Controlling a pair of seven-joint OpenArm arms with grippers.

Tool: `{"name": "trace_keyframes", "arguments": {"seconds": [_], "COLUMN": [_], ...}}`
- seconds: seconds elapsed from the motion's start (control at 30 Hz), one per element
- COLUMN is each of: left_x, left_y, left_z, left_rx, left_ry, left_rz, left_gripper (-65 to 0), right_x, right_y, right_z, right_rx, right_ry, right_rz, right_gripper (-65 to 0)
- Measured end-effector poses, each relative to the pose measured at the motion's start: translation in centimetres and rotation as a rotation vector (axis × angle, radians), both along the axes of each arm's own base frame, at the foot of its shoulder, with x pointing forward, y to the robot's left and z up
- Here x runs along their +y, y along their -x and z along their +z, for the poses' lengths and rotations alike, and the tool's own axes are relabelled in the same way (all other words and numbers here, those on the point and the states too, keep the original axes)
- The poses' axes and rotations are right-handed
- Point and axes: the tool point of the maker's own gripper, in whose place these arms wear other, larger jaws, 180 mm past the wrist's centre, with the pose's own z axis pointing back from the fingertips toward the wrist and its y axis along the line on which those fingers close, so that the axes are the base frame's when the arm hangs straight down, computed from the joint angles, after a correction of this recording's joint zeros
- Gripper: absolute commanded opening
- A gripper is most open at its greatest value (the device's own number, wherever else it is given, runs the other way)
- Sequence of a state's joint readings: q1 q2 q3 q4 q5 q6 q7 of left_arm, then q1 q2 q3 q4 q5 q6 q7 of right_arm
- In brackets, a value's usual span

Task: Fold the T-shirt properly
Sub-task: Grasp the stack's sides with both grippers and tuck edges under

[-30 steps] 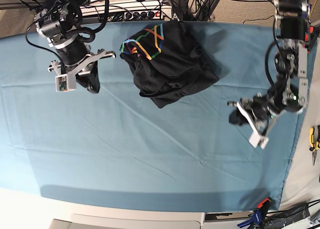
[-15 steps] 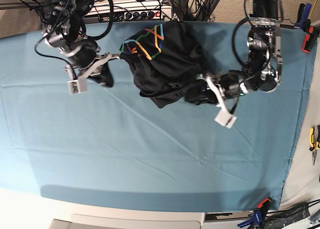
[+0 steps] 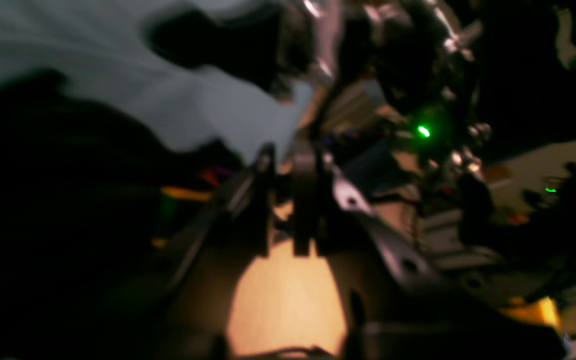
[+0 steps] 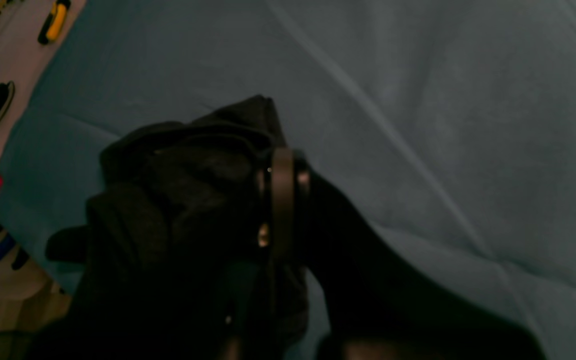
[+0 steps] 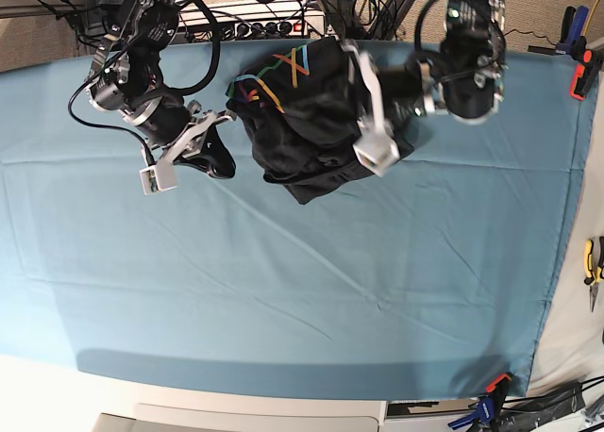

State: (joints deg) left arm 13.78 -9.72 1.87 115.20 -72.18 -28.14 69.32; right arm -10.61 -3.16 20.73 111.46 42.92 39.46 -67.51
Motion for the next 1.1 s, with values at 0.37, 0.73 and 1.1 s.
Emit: {"name": "trace_keyframes", "arguments": {"seconds": [0.37,0.73,1.1], "left_x": [1.6,2.5,3.9], "left_y": [1.5,1.9,2.0], "left_z": [-5.7,-7.7,-9.9], "left_rx": [0.117,0.159,0.224], "left_ry": [-0.220,-0.307,-0.402], "left_rz": [0.113,0.169,0.246], "left_gripper": [-60.1,-60.1,-60.1], "right_x": [11.3,10.2,10.1], "right_y": [3.6,1.2,-3.6], "right_z": [1.2,-4.6,-3.4], "right_rx": [0.046,0.192,0.148], "right_ry": [-0.135,-0.012,-0.028], "right_rz": [0.412,0.407,0.401], "right_gripper": [-65.0,-65.0,-65.0]}}
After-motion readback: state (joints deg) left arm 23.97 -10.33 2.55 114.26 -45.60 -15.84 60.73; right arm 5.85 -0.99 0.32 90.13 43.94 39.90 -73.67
